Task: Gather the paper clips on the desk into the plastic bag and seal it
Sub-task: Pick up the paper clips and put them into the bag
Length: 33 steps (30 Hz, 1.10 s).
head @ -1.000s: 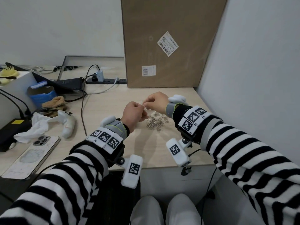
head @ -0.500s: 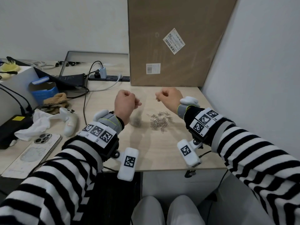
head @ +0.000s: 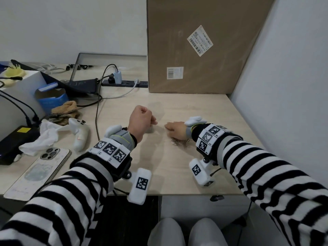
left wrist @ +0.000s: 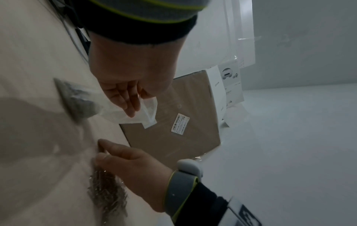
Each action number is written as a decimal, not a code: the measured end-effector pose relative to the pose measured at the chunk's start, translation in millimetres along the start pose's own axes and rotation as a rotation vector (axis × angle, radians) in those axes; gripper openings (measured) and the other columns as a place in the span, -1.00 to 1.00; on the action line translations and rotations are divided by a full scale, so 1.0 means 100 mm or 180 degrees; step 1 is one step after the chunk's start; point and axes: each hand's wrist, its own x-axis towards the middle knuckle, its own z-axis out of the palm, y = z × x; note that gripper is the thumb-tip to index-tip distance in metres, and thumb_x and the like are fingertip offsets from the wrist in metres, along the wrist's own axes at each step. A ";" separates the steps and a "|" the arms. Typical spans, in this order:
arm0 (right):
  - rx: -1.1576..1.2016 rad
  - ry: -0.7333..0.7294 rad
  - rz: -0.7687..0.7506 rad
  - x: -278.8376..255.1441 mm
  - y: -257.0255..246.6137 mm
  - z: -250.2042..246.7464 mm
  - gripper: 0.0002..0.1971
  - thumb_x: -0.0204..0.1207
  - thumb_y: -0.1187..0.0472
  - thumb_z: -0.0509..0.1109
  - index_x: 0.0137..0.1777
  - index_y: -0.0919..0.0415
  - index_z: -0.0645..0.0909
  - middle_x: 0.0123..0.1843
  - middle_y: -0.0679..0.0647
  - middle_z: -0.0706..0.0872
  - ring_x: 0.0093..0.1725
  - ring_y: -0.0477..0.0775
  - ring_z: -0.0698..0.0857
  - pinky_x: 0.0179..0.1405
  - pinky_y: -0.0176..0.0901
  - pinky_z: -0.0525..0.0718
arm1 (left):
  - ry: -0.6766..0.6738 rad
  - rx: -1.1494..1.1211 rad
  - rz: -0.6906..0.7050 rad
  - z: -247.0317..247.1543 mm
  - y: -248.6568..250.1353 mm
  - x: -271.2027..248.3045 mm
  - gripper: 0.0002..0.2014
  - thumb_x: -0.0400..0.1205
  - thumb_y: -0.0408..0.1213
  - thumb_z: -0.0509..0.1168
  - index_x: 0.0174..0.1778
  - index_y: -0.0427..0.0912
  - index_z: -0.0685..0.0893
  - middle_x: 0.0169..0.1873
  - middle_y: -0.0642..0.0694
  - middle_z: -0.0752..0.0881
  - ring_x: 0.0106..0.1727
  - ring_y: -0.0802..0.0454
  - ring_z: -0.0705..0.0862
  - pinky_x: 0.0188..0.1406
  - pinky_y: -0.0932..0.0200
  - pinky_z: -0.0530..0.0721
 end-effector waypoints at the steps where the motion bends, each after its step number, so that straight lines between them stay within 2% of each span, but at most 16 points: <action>1: -0.0041 -0.0034 -0.0008 0.01 0.02 0.03 -0.57 0.69 0.12 0.11 0.49 0.31 0.36 0.51 0.25 0.46 0.49 0.31 0.43 0.47 0.08 0.38 | -0.0063 0.0010 -0.0077 0.00 -0.06 0.00 -0.85 0.64 -0.42 0.05 -0.23 -0.13 0.39 -0.35 -0.12 0.63 -0.36 -0.04 0.68 -0.33 0.09 0.61; 3: -0.0152 -0.0075 -0.0072 0.00 0.10 0.07 -0.54 0.71 0.06 0.07 0.56 0.21 0.30 0.59 0.21 0.38 0.58 0.29 0.32 0.53 0.10 0.30 | -0.0175 0.0098 -0.0215 -0.01 -0.18 0.02 -0.88 0.64 -0.41 0.05 -0.19 -0.17 0.40 -0.32 -0.14 0.65 -0.33 -0.06 0.68 -0.20 0.01 0.67; 4: -0.0203 -0.0092 -0.0123 -0.03 0.14 0.09 -0.53 0.72 0.04 0.05 0.58 0.18 0.28 0.61 0.18 0.34 0.63 0.27 0.24 0.55 0.07 0.26 | -0.0225 0.0202 -0.0274 -0.01 -0.24 0.03 -0.90 0.64 -0.40 0.05 -0.15 -0.20 0.42 -0.30 -0.14 0.67 -0.31 -0.04 0.69 -0.21 0.05 0.65; 7: -0.0275 -0.0075 -0.0260 -0.11 0.28 0.14 -0.59 0.73 0.02 0.03 0.51 0.09 0.36 0.60 0.09 0.38 0.69 0.15 0.11 0.55 0.05 0.19 | -0.0415 0.0563 -0.0389 -0.02 -0.36 0.03 -0.85 0.65 -0.37 0.03 -0.02 -0.31 0.49 -0.27 -0.18 0.69 -0.40 0.08 0.71 -0.50 0.28 0.50; 10: 0.0002 0.0109 -0.0238 -0.18 0.38 0.12 -0.66 0.70 0.01 0.08 0.40 0.04 0.48 0.54 0.05 0.48 0.68 0.12 0.16 0.55 0.06 0.27 | -0.0549 0.0688 -0.0449 0.01 -0.40 0.01 -0.79 0.65 -0.46 0.00 -0.09 -0.35 0.55 -0.41 -0.19 0.62 -0.69 0.24 0.59 -0.70 0.42 0.46; 12: 0.0243 0.0492 -0.0108 -0.19 0.42 0.07 -0.69 0.68 0.05 0.13 0.34 0.07 0.53 0.48 0.12 0.55 0.60 0.19 0.35 0.48 0.02 0.36 | -0.0636 0.0690 -0.0498 0.03 -0.41 0.01 -0.79 0.64 -0.48 0.01 -0.07 -0.33 0.57 -0.41 -0.18 0.61 -0.72 0.24 0.58 -0.62 0.37 0.54; 14: 0.0370 0.0694 0.0187 -0.16 0.45 0.02 -0.56 0.66 0.04 0.18 0.52 0.10 0.40 0.58 0.09 0.43 0.57 0.17 0.39 0.50 -0.05 0.34 | -0.0771 0.0690 -0.0488 0.03 -0.43 0.02 -0.74 0.63 -0.48 0.03 0.12 -0.33 0.57 -0.37 -0.16 0.63 -0.64 0.19 0.61 -0.43 0.25 0.60; 16: 0.0384 0.0514 0.0414 -0.11 0.46 -0.03 -0.45 0.66 -0.02 0.18 0.60 0.13 0.25 0.64 0.08 0.33 0.58 0.15 0.36 0.53 -0.05 0.33 | -0.0856 0.0718 -0.0473 0.01 -0.44 0.02 -0.69 0.63 -0.49 0.04 0.25 -0.37 0.54 -0.36 -0.16 0.64 -0.54 0.12 0.62 -0.31 0.19 0.61; 17: 0.0335 0.0381 0.0465 -0.08 0.46 -0.05 -0.47 0.67 -0.03 0.17 0.58 0.16 0.26 0.61 0.08 0.35 0.55 0.14 0.39 0.50 -0.06 0.35 | -0.0878 0.0746 -0.0452 0.00 -0.45 0.03 -0.68 0.63 -0.50 0.05 0.26 -0.39 0.54 -0.36 -0.16 0.64 -0.49 0.09 0.62 -0.29 0.18 0.62; 19: 0.0308 0.0155 0.0481 -0.07 0.44 -0.08 -0.60 0.70 0.00 0.12 0.41 0.22 0.39 0.43 0.10 0.46 0.42 0.12 0.46 0.35 -0.10 0.39 | -0.0949 0.0772 -0.0418 -0.02 -0.45 0.02 -0.70 0.63 -0.51 0.06 0.24 -0.39 0.55 -0.34 -0.16 0.65 -0.45 0.07 0.63 -0.29 0.21 0.63; 20: 0.0338 0.0091 0.0427 -0.08 0.42 -0.07 -0.60 0.71 0.02 0.10 0.40 0.28 0.41 0.46 0.15 0.47 0.41 0.15 0.47 0.35 -0.08 0.38 | -0.0992 0.0767 -0.0413 -0.02 -0.44 0.02 -0.72 0.63 -0.51 0.06 0.21 -0.36 0.55 -0.34 -0.16 0.65 -0.44 0.06 0.63 -0.31 0.24 0.63; 22: 0.0340 0.0018 0.0290 -0.13 0.39 -0.03 -0.50 0.72 0.03 0.07 0.54 0.32 0.32 0.61 0.20 0.34 0.56 0.20 0.37 0.49 -0.09 0.27 | -0.1037 0.0757 -0.0421 -0.04 -0.42 0.01 -0.78 0.65 -0.53 0.04 0.08 -0.31 0.55 -0.34 -0.17 0.63 -0.42 0.06 0.63 -0.43 0.37 0.64; 24: 0.0308 0.0035 0.0123 -0.18 0.38 0.04 -0.49 0.73 0.05 0.07 0.64 0.20 0.22 0.70 0.11 0.18 0.66 0.12 0.23 0.55 -0.21 0.14 | -0.1068 0.0751 -0.0418 -0.05 -0.39 -0.01 -0.79 0.66 -0.54 0.03 -0.09 -0.24 0.54 -0.35 -0.17 0.61 -0.44 0.08 0.62 -0.56 0.46 0.57; 27: 0.0554 0.0285 -0.0052 -0.23 0.44 0.13 -0.53 0.71 0.06 0.13 0.59 0.11 0.32 0.67 0.04 0.26 0.64 0.06 0.27 0.56 -0.21 0.16 | -0.1108 0.0717 -0.0404 -0.05 -0.38 -0.03 -0.71 0.66 -0.55 0.02 -0.24 -0.18 0.53 -0.36 -0.17 0.61 -0.41 0.04 0.59 -0.62 0.49 0.53; 30: 0.1128 0.0850 0.0253 -0.30 0.52 0.16 -0.47 0.64 -0.03 0.24 0.58 0.06 0.34 0.63 0.05 0.36 0.60 0.10 0.35 0.54 -0.13 0.26 | -0.1102 0.0619 -0.0404 -0.07 -0.37 -0.06 -0.70 0.66 -0.58 0.00 -0.29 -0.23 0.52 -0.38 -0.19 0.58 -0.41 0.04 0.56 -0.61 0.50 0.52; 33: 0.0864 0.0718 0.0613 -0.31 0.56 0.18 -0.31 0.56 -0.22 0.25 0.61 0.06 0.24 0.61 0.14 0.35 0.57 0.20 0.37 0.51 0.01 0.33 | -0.1114 0.0499 -0.0393 -0.08 -0.35 -0.10 -0.70 0.65 -0.60 -0.03 -0.26 -0.24 0.51 -0.37 -0.20 0.55 -0.40 0.03 0.52 -0.64 0.51 0.47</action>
